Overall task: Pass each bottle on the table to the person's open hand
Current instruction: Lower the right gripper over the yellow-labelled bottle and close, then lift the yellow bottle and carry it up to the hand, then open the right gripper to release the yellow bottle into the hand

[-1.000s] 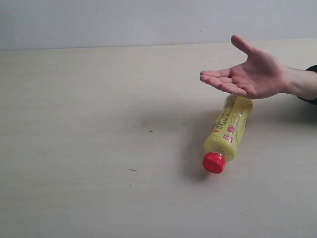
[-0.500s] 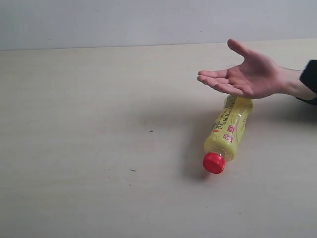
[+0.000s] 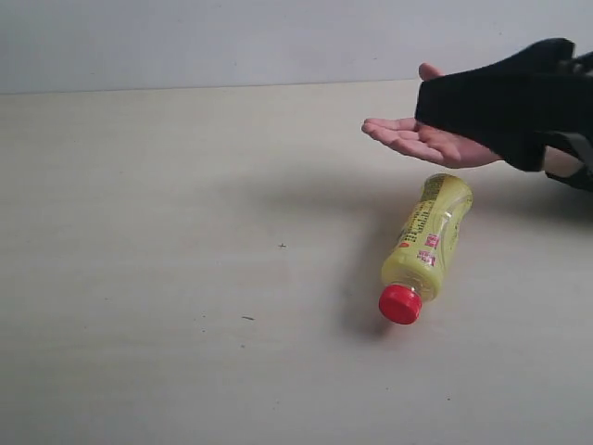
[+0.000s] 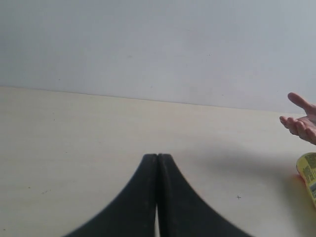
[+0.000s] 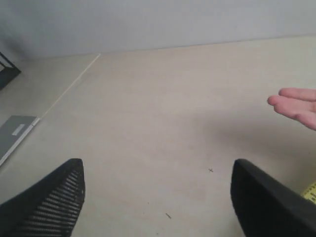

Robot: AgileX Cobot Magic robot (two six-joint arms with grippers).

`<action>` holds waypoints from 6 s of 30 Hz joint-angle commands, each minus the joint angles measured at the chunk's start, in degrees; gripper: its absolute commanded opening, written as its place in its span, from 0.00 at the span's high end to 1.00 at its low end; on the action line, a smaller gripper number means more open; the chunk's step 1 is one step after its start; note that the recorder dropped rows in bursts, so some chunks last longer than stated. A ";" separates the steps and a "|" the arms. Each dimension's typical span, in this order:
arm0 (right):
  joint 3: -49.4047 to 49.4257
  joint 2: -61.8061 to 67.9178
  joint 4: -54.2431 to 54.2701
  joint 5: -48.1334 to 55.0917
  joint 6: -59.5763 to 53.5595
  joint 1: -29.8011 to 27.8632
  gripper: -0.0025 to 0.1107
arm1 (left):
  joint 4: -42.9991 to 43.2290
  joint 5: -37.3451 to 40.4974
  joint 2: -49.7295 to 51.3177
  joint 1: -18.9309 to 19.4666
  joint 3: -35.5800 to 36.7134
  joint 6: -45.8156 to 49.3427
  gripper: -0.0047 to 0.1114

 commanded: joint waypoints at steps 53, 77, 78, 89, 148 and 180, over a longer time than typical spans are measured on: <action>-11.64 44.41 -55.43 0.05 71.96 0.09 0.09 | 0.40 0.15 -0.32 0.06 0.00 -0.23 0.96; -11.64 52.81 -55.53 -4.57 69.45 0.09 0.14 | 0.40 0.15 -0.32 0.06 0.00 -0.23 0.96; -11.64 52.81 -55.53 -4.50 69.45 0.09 0.18 | 0.40 0.15 -0.32 0.06 0.00 -0.23 0.96; -11.64 52.81 -58.11 1.05 68.77 0.09 0.72 | 0.40 0.15 -0.32 0.06 0.00 -0.23 0.96; -38.03 42.84 -62.26 26.24 40.48 -4.75 0.98 | 0.40 0.15 -0.32 0.06 0.00 -0.23 0.96; -38.31 52.96 -59.81 18.91 35.03 -6.89 0.42 | 0.40 0.15 -0.32 0.06 0.00 -0.23 0.96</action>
